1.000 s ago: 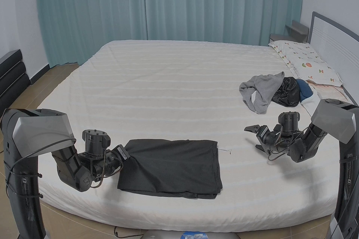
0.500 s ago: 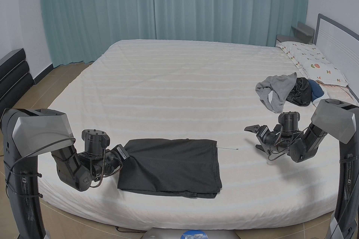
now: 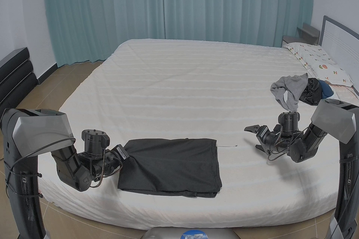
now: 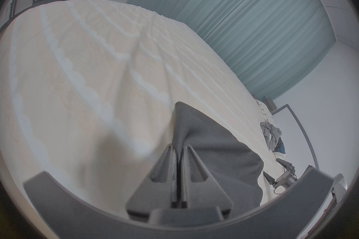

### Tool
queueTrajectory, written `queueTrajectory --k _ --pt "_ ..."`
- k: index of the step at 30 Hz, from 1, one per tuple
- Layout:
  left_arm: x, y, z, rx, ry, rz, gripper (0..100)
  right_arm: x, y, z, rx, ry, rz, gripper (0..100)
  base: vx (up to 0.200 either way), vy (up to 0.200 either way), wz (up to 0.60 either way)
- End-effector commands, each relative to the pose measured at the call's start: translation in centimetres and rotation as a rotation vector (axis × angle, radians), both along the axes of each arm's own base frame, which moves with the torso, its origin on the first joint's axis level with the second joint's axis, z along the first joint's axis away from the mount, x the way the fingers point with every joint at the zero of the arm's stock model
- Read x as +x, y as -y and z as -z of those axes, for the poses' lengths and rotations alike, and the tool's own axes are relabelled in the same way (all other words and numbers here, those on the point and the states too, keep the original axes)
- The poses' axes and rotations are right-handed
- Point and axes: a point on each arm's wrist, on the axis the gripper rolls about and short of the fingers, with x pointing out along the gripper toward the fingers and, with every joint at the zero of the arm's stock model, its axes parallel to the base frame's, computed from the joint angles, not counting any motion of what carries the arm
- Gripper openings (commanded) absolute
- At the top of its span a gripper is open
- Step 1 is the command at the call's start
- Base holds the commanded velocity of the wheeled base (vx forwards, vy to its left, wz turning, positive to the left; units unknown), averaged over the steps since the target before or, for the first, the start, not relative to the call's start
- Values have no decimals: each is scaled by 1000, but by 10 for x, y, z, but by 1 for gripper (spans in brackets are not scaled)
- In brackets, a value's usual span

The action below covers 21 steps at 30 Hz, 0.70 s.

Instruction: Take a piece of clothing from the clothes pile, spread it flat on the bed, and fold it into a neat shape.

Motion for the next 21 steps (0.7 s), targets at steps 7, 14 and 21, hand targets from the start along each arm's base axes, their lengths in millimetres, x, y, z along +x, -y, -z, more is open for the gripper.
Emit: queueTrajectory --k 7,14,21 --pt "-1 0 0 -1 -2 1 0 -3 -6 -1 1 -3 -16 100 0 0 0" --pt "-1 1 0 -20 -7 -12 0 -3 -6 -1 0 -4 -16 100 0 0 0" --pt "-5 1 2 -32 -26 -18 0 -3 -6 -1 0 -4 -16 100 0 0 0"
